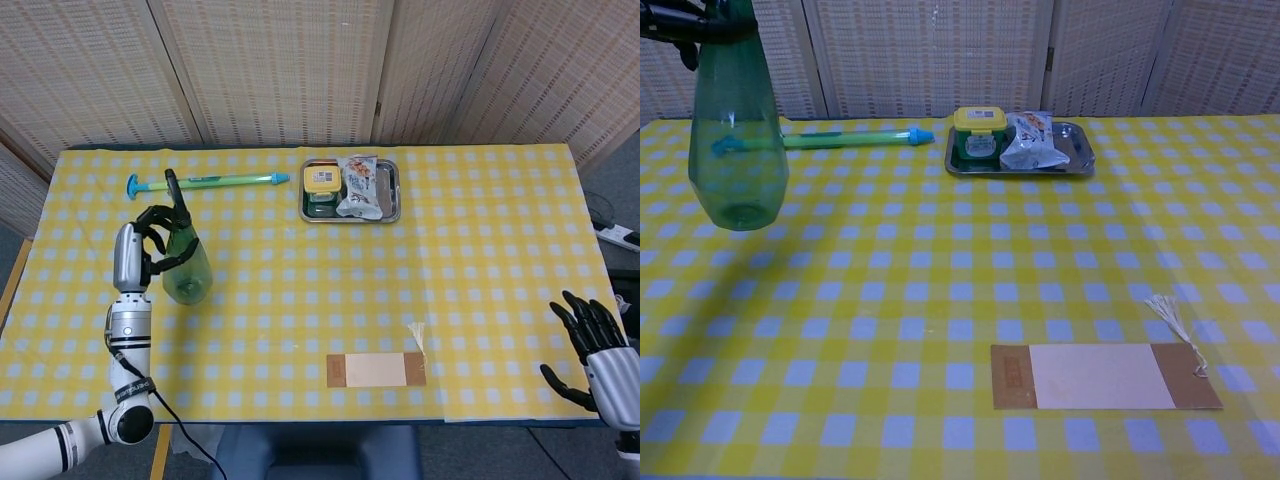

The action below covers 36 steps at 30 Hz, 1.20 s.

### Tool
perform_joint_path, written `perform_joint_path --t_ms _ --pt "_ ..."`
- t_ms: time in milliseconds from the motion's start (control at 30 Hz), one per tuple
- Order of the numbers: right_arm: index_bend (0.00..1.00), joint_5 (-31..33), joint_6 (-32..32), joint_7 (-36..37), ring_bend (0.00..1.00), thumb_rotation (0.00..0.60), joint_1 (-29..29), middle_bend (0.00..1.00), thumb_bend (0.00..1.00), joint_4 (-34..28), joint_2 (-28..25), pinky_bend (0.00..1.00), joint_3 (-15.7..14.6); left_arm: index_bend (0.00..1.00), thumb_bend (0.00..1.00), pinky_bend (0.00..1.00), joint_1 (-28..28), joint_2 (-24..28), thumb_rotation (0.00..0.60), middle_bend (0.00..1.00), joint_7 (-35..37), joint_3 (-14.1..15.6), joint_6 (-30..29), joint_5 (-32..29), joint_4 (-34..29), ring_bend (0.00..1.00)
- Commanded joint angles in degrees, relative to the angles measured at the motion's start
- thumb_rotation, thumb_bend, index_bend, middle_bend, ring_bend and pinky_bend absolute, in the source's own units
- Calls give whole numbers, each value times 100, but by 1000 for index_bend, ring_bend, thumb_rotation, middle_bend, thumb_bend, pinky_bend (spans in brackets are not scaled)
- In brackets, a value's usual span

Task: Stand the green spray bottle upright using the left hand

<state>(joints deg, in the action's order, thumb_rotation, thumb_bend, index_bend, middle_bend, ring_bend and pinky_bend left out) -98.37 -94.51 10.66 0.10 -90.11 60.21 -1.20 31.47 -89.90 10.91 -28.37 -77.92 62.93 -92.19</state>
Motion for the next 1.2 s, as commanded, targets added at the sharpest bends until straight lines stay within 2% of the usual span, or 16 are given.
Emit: perform_joint_path --t_ms 33,300,600,1033,1200 --pt "0 0 7 -13 11 600 2 0 320 4 9 0 0 531 361 663 -210 -175 600 701 1199 28 131 230 583 617" --pt "0 -61 -5 -97 11 600 -1 0 321 -9 32 0 -20 539 361 661 -363 -839 600 704 2208 351 -743 1086 1888 617" --pt "0 -129 -38 -179 11 600 -16 0 321 -22 59 0 -46 540 361 660 -314 -1453 600 704 2368 702 -1232 1597 3152 617" --pt "0 -115 0 -222 8 600 -3 0 320 -33 78 0 -48 539 361 659 -304 -1604 600 704 2636 709 -972 1443 3553 617" --pt "0 -107 10 -230 8 600 0 0 320 -40 80 0 -46 482 353 638 -301 -1569 600 692 2630 722 -865 1414 3535 598"
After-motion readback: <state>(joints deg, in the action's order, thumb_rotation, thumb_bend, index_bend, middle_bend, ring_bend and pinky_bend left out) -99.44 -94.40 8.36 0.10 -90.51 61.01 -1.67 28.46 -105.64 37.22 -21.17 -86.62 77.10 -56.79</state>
